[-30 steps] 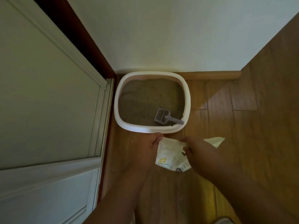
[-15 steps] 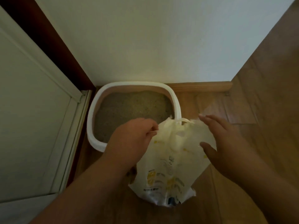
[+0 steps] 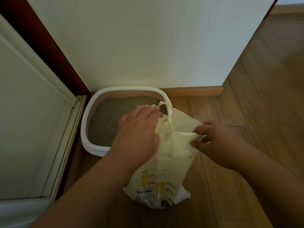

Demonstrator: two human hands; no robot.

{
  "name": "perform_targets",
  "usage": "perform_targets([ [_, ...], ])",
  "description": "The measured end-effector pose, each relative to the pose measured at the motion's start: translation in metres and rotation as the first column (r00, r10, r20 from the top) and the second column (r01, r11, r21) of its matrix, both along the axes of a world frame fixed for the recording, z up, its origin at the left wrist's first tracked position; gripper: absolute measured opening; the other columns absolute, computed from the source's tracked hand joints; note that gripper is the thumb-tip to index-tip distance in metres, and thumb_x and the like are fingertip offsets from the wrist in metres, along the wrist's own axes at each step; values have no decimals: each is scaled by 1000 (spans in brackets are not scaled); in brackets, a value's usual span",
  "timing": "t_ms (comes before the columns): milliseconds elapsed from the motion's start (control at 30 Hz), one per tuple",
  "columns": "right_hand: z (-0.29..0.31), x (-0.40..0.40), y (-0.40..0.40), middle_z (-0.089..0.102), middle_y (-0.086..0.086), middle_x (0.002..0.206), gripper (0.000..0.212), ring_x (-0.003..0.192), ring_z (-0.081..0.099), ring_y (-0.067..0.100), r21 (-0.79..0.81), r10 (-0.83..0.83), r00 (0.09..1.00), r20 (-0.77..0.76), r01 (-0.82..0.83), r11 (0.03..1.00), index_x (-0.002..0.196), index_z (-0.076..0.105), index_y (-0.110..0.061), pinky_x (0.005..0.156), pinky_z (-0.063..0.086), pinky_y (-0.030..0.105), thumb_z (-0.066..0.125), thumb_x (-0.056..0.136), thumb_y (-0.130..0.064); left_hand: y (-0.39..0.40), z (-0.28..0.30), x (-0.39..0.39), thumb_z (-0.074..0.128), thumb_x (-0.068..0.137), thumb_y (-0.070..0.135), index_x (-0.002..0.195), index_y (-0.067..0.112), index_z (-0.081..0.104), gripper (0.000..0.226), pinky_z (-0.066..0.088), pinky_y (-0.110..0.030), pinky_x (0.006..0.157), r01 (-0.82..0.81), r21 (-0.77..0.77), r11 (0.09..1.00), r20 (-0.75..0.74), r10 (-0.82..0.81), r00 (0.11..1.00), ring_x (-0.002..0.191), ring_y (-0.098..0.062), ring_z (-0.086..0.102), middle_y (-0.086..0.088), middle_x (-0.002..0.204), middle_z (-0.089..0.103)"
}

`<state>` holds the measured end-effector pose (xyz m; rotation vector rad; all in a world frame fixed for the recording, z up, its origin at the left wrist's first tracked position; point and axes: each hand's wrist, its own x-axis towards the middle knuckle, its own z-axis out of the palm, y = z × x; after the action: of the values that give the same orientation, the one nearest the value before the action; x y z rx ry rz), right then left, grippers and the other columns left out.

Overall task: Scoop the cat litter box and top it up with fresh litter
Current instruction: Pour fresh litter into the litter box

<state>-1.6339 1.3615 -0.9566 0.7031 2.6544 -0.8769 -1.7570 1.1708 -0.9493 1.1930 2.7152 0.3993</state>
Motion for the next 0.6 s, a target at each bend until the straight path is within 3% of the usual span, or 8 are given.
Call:
perform_targets([
  [100, 7, -3, -6, 50, -10, 124, 18, 106, 56, 11, -41, 35, 998, -48, -37, 998, 112, 69, -35, 92, 52, 29, 65, 96, -28, 11, 2, 28, 54, 89, 43, 156, 39, 15, 77, 0, -38, 119, 195, 17, 981, 37, -196, 980, 153, -4, 1, 18, 164, 14],
  [167, 8, -5, -7, 51, -8, 125, 18, 107, 57, 13, -38, 32, 998, -60, -35, 999, 111, 70, -35, 93, 53, 31, 66, 95, -28, 13, -4, 39, 51, 92, 54, 155, 36, 19, 73, 1, -39, 124, 267, 9, 964, 16, -267, 964, 152, -6, 12, 14, 162, 25],
  [267, 10, -7, -10, 57, -9, 118, 16, 101, 60, 11, -45, 15, 996, -92, -20, 999, 106, 68, -37, 89, 55, 29, 69, 94, -27, 15, -9, 37, 44, 98, 59, 135, 34, 49, 45, 18, -37, 123, 226, 26, 974, -30, -225, 974, 126, -7, 51, 14, 128, 61],
  [367, 11, -7, -9, 60, -15, 104, 19, 86, 63, 4, -117, -56, 988, -145, 39, 992, 94, 58, -39, 70, 52, 18, 69, 94, -24, 14, -2, 30, 41, 104, 45, 104, 29, 61, 25, 46, -38, 97, 222, -65, 973, -139, -229, 963, 86, -16, 63, 8, 89, 67],
  [433, 13, -6, -7, 58, -19, 104, 26, 85, 62, 2, -139, -72, 985, -155, 50, 989, 110, 57, -41, 68, 52, 16, 69, 94, -23, 12, 2, 29, 42, 106, 37, 113, 27, 60, 21, 50, -38, 81, 196, -83, 977, -110, -204, 973, 85, -20, 64, 5, 95, 67],
  [500, 14, -7, -7, 60, -18, 107, 48, 88, 61, 1, -124, -61, 989, -136, 44, 991, 135, 50, -39, 76, 54, 19, 69, 94, -23, 11, 3, 30, 48, 102, 23, 130, 28, 54, 29, 51, -38, 84, 172, -77, 982, -56, -177, 983, 99, -20, 62, 4, 113, 65],
  [600, 14, -9, -11, 65, -9, 121, 60, 95, 60, 5, -71, -46, 995, -85, 40, 997, 149, 42, -30, 88, 55, 28, 67, 95, -25, 12, 1, 29, 53, 94, 8, 132, 25, 55, 42, 48, -37, 92, 155, -106, 982, -14, -157, 987, 113, -19, 53, 3, 124, 60],
])
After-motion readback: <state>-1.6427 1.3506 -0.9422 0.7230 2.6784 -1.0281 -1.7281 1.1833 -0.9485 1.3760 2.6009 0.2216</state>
